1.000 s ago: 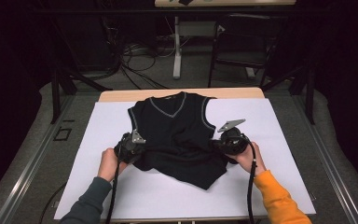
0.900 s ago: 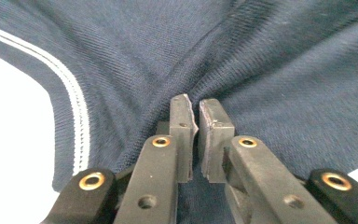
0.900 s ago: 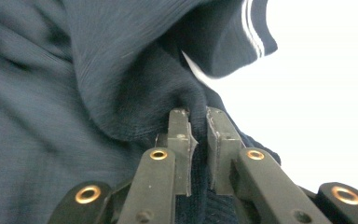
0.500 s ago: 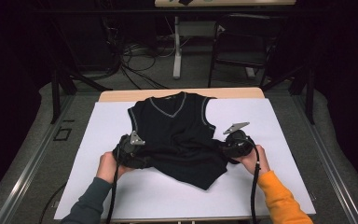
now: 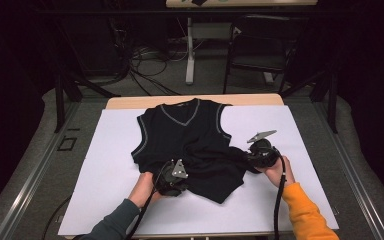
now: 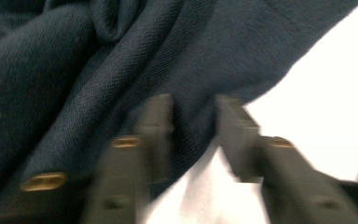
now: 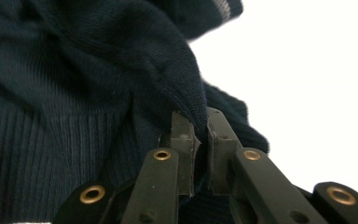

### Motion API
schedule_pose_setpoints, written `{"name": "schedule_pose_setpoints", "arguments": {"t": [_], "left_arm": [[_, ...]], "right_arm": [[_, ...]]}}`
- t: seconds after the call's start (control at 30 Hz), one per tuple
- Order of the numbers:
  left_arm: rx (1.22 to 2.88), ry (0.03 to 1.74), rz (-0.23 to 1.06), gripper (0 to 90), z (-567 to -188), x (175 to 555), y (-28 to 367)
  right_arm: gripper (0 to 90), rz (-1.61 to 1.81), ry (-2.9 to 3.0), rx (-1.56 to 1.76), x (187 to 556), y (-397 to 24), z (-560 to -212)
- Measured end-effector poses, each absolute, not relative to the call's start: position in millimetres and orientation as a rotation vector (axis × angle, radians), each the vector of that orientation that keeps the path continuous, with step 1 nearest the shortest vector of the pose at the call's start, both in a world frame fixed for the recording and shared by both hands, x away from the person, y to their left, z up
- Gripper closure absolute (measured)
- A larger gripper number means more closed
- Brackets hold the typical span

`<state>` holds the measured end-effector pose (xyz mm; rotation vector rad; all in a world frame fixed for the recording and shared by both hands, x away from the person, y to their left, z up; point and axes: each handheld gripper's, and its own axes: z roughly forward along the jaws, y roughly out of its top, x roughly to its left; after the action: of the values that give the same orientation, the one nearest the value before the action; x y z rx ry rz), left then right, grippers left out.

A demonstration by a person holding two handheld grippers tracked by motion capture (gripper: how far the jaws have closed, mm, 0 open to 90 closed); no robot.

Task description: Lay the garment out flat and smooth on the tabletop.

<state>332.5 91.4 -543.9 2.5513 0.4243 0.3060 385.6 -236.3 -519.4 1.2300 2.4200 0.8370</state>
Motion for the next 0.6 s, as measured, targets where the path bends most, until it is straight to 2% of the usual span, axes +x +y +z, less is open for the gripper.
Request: {"name": "schedule_pose_setpoints", "arguments": {"t": [0.07, 0.17, 0.33, 0.4, 0.47, 0.6], "left_arm": [[2.558, 0.421, 0.286, 84.1, -542.0, 333.6, 93.3], [2.542, 0.44, 0.262, 84.8, -535.7, 338.8, 106.4], [2.455, 0.635, 0.287, 83.2, -525.1, 361.1, 149.3], [2.474, 0.683, 0.247, 77.4, -531.9, 366.7, 153.6], [2.497, 0.7, 0.227, 61.9, -531.6, 366.3, 151.7], [2.473, 0.681, 0.319, 39.9, -516.6, 347.7, 147.2]], "right_arm": [[84.3, 0.865, 2.401, 1.246, 385.7, -240.0, -516.4], [84.3, 0.885, 2.362, 1.246, 384.3, -243.3, -511.6], [83.4, 0.866, 2.259, 1.252, 386.2, -248.9, -506.7], [79.7, 0.801, 2.275, 1.265, 392.4, -246.6, -517.8], [74.3, 0.717, 2.306, 1.257, 397.8, -244.0, -528.8], [62.6, 0.722, 2.256, 1.278, 396.6, -251.6, -521.1]]}}
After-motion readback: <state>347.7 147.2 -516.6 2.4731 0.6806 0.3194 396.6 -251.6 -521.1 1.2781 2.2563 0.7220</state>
